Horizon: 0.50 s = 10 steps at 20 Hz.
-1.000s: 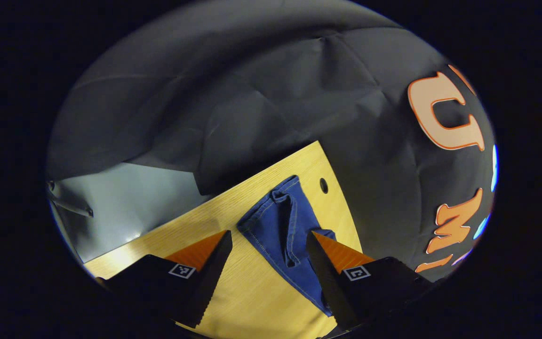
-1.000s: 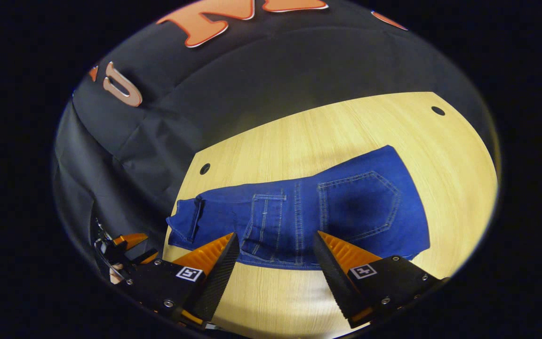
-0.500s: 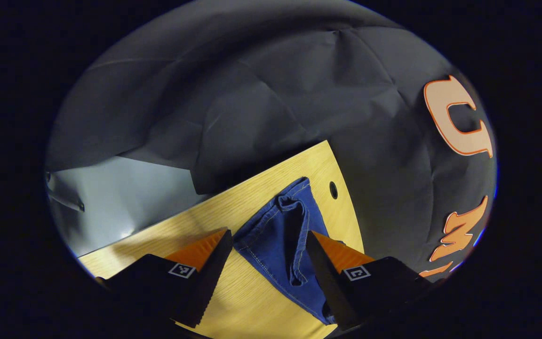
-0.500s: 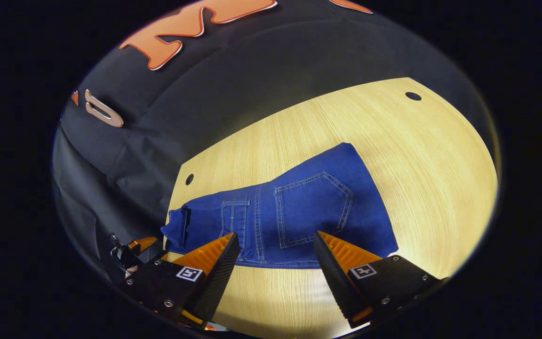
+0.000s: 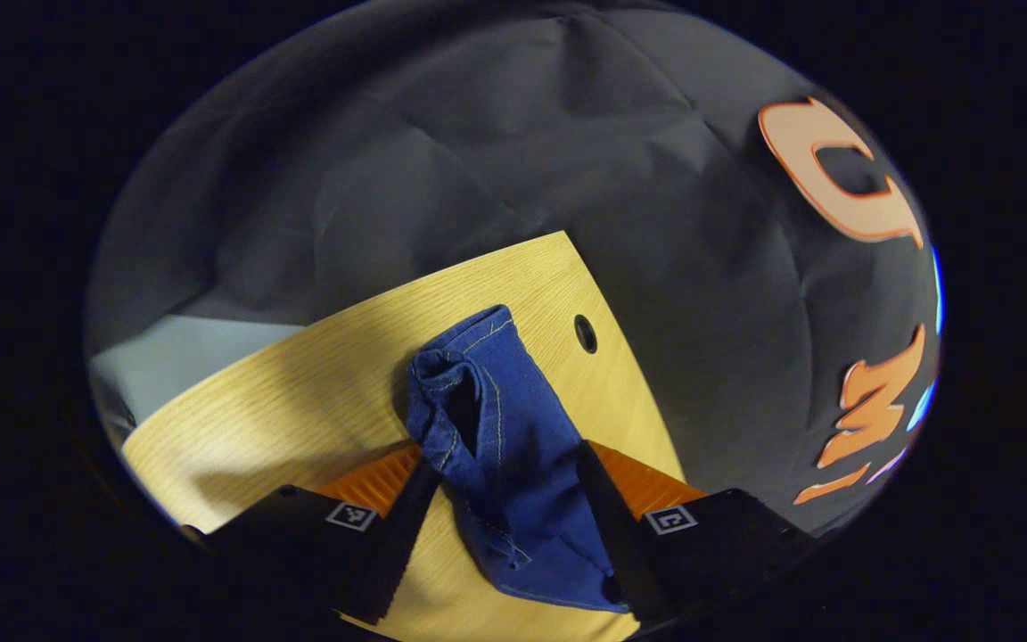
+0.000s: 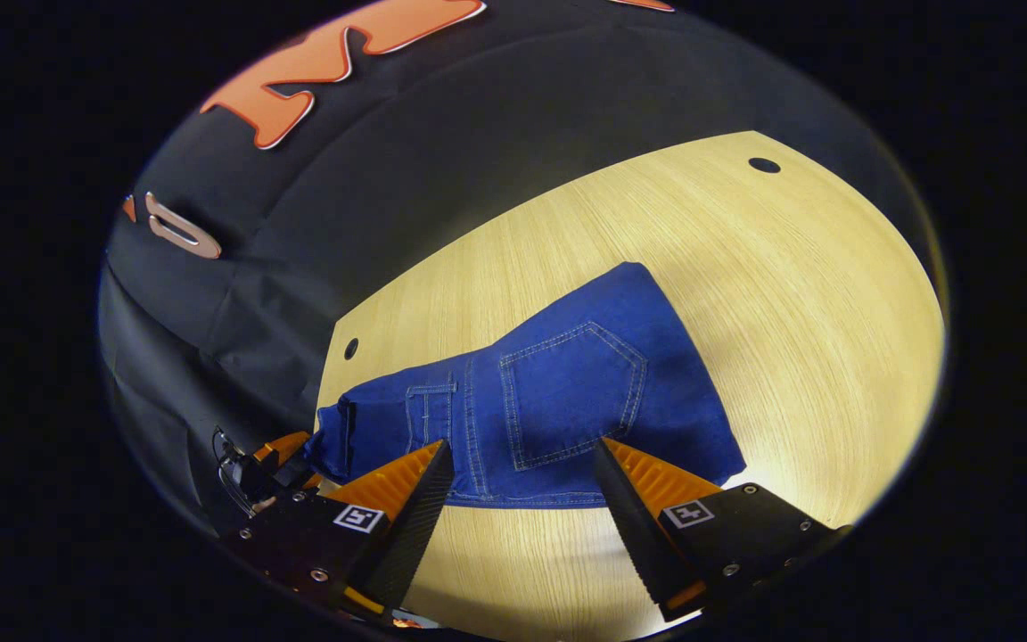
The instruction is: Grasp the waist and the cuffs of the jeans and fold them to make the two legs overlap; first hold the waist and fold one-third of the jeans toward the cuffs, then hold the cuffs and fold the remaining one-third in the same direction to finish folding.
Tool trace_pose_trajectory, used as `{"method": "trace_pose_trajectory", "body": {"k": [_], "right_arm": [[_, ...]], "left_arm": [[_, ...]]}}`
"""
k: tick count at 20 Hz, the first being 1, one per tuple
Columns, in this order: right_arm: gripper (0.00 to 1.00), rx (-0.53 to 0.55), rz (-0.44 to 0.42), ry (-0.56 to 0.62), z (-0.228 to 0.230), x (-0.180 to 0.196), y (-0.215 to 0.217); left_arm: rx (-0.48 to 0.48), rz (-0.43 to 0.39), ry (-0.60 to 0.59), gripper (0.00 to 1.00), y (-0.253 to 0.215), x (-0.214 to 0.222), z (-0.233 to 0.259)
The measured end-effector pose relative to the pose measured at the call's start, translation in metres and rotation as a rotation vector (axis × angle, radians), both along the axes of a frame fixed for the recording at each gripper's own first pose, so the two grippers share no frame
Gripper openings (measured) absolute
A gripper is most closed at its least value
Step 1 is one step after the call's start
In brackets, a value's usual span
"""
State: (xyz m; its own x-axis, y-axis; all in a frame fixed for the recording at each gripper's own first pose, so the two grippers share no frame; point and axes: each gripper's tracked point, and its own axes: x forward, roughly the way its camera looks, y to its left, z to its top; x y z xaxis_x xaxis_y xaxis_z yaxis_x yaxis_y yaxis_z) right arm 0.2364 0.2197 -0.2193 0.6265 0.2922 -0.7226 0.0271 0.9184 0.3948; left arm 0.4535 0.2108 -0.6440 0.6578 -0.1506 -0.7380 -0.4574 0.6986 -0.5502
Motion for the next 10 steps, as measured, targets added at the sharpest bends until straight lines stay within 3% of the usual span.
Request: {"method": "trace_pose_trajectory", "body": {"k": [1, 2, 4, 6, 8, 10], "right_arm": [[0.98, -0.001, -0.01, 0.0, 0.0, 0.001, -0.006], [0.98, 0.0, -0.016, 0.002, -0.001, 0.001, -0.009], [0.98, 0.002, -0.026, 0.007, -0.003, 0.002, -0.013], [0.98, 0.001, -0.03, 0.007, -0.004, 0.002, -0.019], [0.98, 0.0, -0.028, -0.012, -0.001, 0.006, -0.023], [0.98, 0.02, -0.029, -0.022, 0.004, 0.01, -0.025]], "left_arm": [[0.049, -0.002, 0.026, 0.89, 0.003, -0.002, -0.004], [0.115, 0.0, 0.097, 0.68, 0.01, -0.01, -0.015], [0.127, 0.033, 0.127, 0.25, 0.012, -0.007, -0.017], [0.133, 0.043, 0.16, 0.16, 0.012, -0.013, -0.015], [0.174, 0.003, 0.162, 0.16, 0.003, -0.012, 0.0], [0.198, -0.03, 0.091, 0.16, -0.007, 0.0, 0.026]]}}
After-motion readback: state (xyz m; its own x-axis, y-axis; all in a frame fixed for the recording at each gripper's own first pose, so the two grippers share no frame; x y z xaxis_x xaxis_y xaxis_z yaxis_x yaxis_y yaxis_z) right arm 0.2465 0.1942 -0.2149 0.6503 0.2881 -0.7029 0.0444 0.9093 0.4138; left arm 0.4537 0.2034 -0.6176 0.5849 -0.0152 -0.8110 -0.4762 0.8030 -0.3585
